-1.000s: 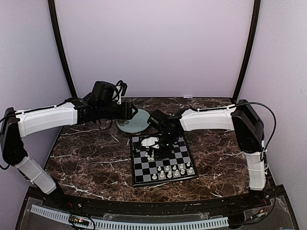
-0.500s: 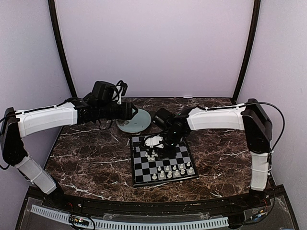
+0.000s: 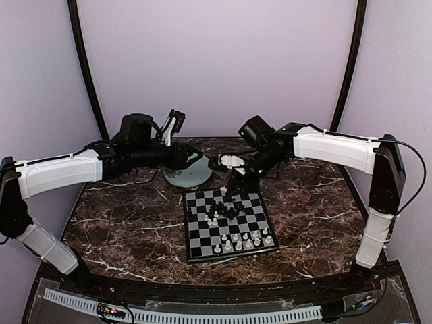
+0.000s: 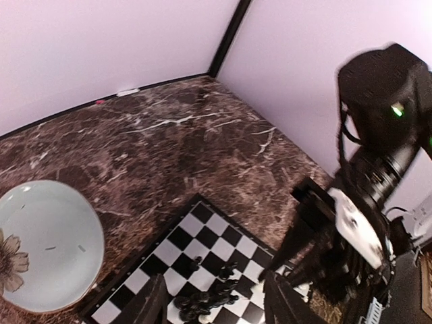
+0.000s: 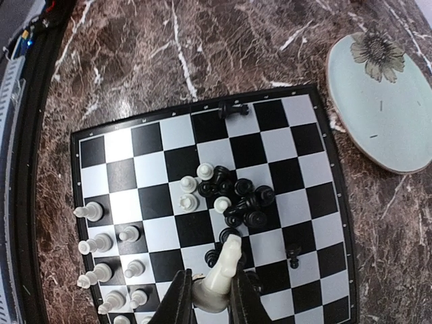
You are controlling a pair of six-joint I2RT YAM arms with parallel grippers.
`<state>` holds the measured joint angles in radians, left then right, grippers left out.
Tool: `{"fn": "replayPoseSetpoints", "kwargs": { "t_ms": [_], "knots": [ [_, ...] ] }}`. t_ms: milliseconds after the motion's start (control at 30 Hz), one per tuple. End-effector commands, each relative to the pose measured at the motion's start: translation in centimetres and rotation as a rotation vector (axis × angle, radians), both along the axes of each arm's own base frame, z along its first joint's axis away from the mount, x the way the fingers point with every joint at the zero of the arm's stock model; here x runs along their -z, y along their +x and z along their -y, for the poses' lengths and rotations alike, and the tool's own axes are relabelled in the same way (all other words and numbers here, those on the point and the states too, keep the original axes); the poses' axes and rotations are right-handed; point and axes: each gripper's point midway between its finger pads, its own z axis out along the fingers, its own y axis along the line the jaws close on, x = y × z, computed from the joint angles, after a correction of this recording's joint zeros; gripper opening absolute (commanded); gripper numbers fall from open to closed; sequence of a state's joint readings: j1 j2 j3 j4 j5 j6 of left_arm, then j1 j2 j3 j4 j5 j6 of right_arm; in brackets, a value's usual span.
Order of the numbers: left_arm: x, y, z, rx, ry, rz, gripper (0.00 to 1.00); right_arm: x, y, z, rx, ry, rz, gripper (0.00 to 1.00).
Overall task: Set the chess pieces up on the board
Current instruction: Pass from the right arm to the left
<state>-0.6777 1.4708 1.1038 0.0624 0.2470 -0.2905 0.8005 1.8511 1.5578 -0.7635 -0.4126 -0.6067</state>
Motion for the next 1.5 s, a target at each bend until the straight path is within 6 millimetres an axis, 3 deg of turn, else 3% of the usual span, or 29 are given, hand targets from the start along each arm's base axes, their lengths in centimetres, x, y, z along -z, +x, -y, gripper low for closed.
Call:
{"fn": "replayPoseSetpoints", "kwargs": {
  "t_ms": [0,233,367,533,733,1133,1267,1467],
  "knots": [
    [-5.1,-3.9,2.4,0.273,-0.179,0.129,0.5,-7.1,0.7,-0.3,0.012,0.213,-0.044,0.17],
    [-5.1,-7.8,4.8,0.545,-0.375,-0.036,0.54,-10.4,1.5,-0.1,0.026,0.332,-0.1,0.17],
    [-5.1,-8.2,5.5,0.602,-0.454,-0.093,0.53,-11.4,1.4,-0.6,0.017,0.363,-0.122,0.18],
    [-4.2,-7.7,5.8,0.58,-0.459,-0.146,0.49,-11.9,1.5,-1.2,0.006,0.384,-0.142,0.18],
    [-3.2,-6.8,5.9,0.525,-0.44,-0.181,0.51,-12.0,1.3,-1.3,-0.01,0.394,-0.16,0.19],
    [-2.8,-6.0,5.8,0.467,-0.417,-0.179,0.53,-11.9,-1.4,-2.2,-0.095,0.402,-0.219,0.2],
    [-3.1,-6.1,5.7,0.477,-0.419,-0.169,0.46,-11.6,-1.9,-2.8,-0.112,0.392,-0.224,0.2],
    [-3.4,-6.5,5.8,0.506,-0.429,-0.161,0.23,-11.5,-1.4,-3.2,-0.098,0.388,-0.225,0.2]
  ]
}}
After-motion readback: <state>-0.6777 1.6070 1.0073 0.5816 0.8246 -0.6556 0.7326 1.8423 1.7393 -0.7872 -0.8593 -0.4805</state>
